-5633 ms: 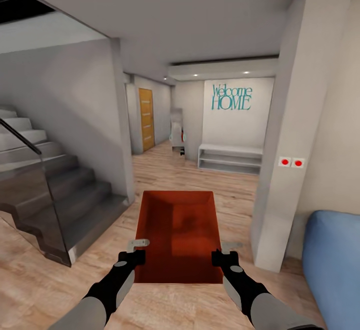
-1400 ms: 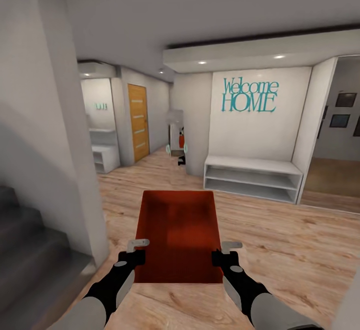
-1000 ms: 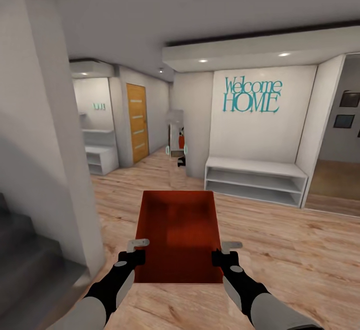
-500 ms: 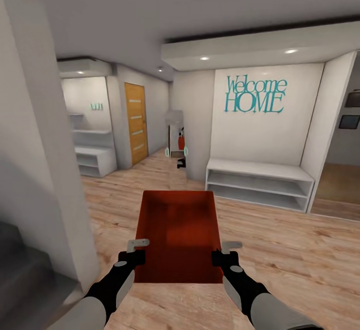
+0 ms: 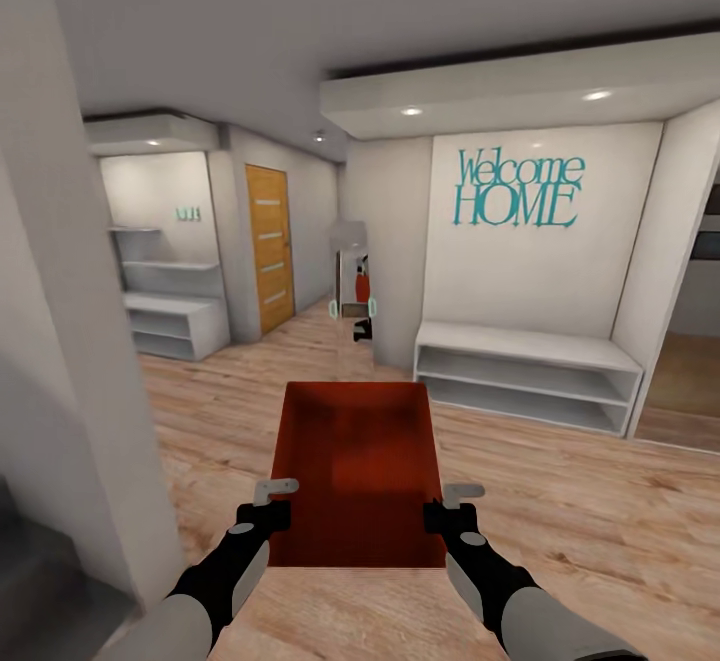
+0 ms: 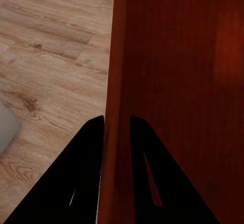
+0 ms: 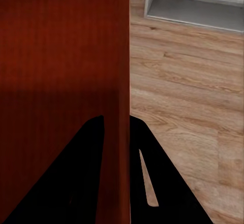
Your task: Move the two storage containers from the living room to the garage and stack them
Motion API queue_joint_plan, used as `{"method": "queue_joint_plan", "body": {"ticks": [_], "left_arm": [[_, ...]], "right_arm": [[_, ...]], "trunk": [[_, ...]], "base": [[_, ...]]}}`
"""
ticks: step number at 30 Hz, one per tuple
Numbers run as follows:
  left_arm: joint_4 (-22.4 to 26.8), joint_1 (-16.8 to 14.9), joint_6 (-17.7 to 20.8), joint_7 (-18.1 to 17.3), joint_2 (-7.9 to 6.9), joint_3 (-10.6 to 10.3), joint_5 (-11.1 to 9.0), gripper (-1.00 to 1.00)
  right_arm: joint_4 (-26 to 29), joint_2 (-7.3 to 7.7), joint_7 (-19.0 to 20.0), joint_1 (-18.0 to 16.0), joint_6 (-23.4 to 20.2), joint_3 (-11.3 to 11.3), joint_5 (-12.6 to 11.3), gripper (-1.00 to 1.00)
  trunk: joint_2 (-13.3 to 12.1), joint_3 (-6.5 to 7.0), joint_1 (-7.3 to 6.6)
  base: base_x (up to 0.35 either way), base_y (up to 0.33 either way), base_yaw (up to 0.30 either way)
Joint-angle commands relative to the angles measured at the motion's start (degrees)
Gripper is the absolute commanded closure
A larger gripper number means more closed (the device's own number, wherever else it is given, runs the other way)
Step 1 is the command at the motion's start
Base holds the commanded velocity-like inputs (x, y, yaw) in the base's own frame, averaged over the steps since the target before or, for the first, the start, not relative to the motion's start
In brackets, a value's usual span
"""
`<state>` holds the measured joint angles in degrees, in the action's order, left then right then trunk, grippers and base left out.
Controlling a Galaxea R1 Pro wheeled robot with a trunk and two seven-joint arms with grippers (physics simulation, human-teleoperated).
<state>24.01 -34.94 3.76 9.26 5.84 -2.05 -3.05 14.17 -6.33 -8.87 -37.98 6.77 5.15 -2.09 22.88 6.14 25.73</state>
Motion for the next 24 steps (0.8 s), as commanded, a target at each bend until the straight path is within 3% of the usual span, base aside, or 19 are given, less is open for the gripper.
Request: {"method": "queue_joint_plan", "body": {"ticks": [1,24], "left_arm": [[0.25,-0.04,0.41,2.41,0.04,2.4,-2.31,1.0],[0.25,-0.04,0.37,2.43,-0.03,2.4,-2.31,1.0]], "right_arm": [[-0.02,0.0,-0.28,0.01,0.08,0.12,-0.28,1.0],[-0.02,0.0,-0.28,0.01,0.08,0.12,-0.28,1.0]], "trunk": [[0.04,-0.02,0.05],[0.04,-0.02,0.05]], "base": [[0.323,0.0,0.0],[0.323,0.0,0.0]]}}
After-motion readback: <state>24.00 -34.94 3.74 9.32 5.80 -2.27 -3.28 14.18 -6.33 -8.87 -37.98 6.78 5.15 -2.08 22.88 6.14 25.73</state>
